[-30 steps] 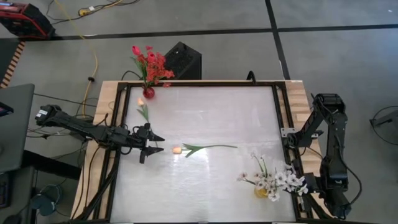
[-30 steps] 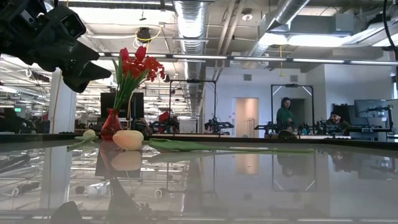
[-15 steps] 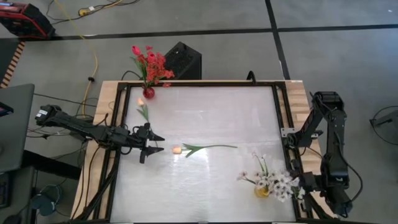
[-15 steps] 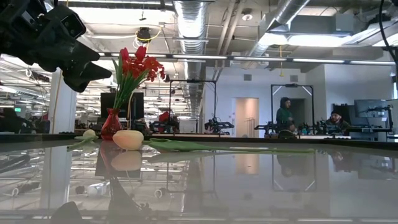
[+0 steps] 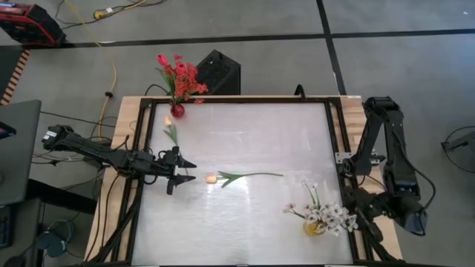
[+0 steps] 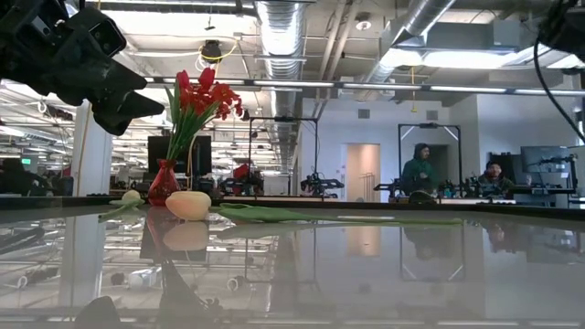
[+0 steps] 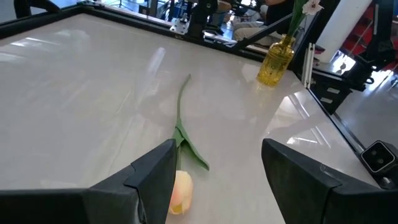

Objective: Sort flowers into vase by color
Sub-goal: Put the white flower into the transparent yellow vase

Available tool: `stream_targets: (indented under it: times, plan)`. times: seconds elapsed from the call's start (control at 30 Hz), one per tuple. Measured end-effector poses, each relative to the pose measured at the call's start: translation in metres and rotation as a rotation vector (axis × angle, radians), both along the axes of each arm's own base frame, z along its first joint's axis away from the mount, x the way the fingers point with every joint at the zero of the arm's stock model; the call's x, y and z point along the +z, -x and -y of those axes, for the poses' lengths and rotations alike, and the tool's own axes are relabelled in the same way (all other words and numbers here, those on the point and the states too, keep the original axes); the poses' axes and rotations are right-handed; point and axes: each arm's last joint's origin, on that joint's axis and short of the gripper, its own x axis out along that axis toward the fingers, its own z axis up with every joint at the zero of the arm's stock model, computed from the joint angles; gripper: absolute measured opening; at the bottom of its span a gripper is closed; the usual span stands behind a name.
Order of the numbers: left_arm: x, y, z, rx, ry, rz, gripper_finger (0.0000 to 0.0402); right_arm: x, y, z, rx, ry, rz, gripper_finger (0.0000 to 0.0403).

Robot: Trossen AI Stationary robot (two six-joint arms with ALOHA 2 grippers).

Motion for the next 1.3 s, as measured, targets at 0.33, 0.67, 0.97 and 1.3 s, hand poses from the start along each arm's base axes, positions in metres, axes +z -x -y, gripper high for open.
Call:
stream_targets:
  times: [0.33, 0.67, 0.97, 1.3]
  plan:
    - [0.0, 0.0, 0.0, 0.0, 0.002, 0.0, 0.0224, 0.015, -0.008, 0.023, -0.005, -0.302, -0.18, 0.0211]
    - [0.0, 0.0, 0.0, -0.002, -0.01, 0.001, 0.0224, 0.01, -0.023, 0.023, -0.105, -0.282, -0.18, 0.0222]
    - [0.0, 0.0, 0.0, -0.002, -0.007, 0.001, 0.0224, -0.001, -0.033, 0.012, -0.107, -0.192, -0.215, 0.0261]
    - [0.0, 0.0, 0.0, -0.003, -0.015, 0.001, 0.0224, -0.011, -0.023, 0.011, 0.033, -0.214, -0.489, 0.0261]
